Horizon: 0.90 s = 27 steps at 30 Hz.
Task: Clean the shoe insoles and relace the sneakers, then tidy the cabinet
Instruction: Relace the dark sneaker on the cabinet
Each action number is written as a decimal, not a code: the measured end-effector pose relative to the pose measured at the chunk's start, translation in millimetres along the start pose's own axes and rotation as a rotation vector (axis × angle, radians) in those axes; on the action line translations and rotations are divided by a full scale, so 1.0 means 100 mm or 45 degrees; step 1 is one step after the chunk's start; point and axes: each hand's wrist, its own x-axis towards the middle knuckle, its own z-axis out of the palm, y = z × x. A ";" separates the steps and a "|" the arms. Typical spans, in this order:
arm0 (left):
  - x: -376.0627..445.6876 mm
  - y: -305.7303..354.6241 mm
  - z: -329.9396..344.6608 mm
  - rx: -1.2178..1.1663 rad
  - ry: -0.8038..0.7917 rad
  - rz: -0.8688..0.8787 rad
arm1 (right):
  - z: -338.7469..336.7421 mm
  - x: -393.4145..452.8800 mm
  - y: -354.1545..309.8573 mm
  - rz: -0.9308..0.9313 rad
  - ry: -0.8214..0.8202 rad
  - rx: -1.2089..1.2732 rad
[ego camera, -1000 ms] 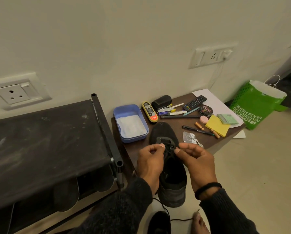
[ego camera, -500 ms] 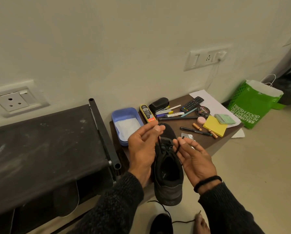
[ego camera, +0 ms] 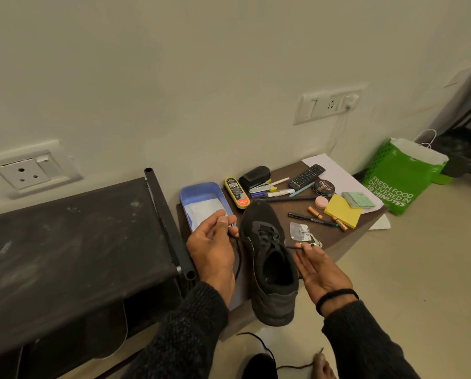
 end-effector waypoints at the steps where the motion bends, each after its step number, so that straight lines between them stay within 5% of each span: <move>1: -0.02 0.01 0.00 0.037 -0.028 0.034 | 0.00 0.00 -0.01 -0.003 -0.010 0.003; 6: -0.22 0.15 0.02 0.272 -0.223 0.374 | 0.08 -0.14 -0.10 -0.122 -0.144 -0.032; 13: -0.33 0.65 0.19 0.282 -0.286 0.533 | 0.41 -0.64 -0.38 -0.376 -0.322 -0.138; 27: -0.52 2.55 0.71 0.791 -0.575 1.086 | 1.49 -2.13 -1.31 -1.011 -0.488 -0.586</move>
